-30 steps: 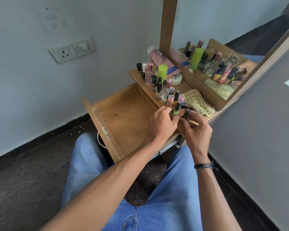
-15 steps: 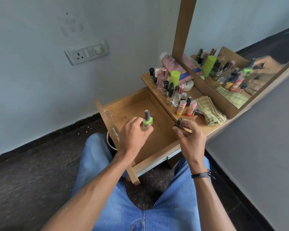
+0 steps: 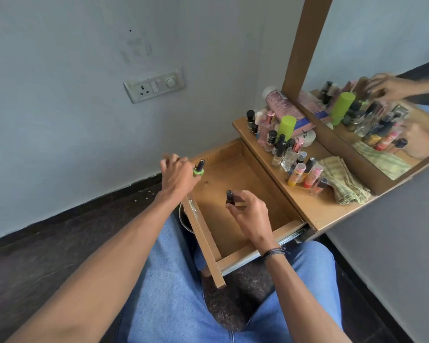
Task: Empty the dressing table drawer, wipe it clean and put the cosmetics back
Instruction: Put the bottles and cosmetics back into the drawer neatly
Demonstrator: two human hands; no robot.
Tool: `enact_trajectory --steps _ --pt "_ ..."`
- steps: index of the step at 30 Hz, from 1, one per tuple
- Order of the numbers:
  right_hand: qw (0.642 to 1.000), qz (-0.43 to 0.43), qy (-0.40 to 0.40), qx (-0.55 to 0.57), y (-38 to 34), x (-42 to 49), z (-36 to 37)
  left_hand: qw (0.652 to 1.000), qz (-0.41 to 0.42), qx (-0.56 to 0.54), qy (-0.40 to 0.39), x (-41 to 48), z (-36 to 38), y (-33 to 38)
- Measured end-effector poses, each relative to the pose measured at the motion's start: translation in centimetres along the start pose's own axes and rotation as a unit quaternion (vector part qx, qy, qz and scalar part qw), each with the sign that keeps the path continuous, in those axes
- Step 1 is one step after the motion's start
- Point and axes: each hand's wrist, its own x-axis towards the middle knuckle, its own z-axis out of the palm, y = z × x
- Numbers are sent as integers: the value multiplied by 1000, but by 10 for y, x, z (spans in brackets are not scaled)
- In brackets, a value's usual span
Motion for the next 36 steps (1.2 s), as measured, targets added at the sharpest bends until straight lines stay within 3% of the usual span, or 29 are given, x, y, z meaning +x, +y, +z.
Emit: enact_trajectory --steps 13,25,36 --pt "998 50 -16 26 11 9 2 989 -55 101 -91 10 1 6" --pt "998 65 -22 12 16 10 4 995 -88 -35 13 -1 15 -2" --pt "998 63 -19 2 14 12 5 993 -113 -14 32 1 14 3"
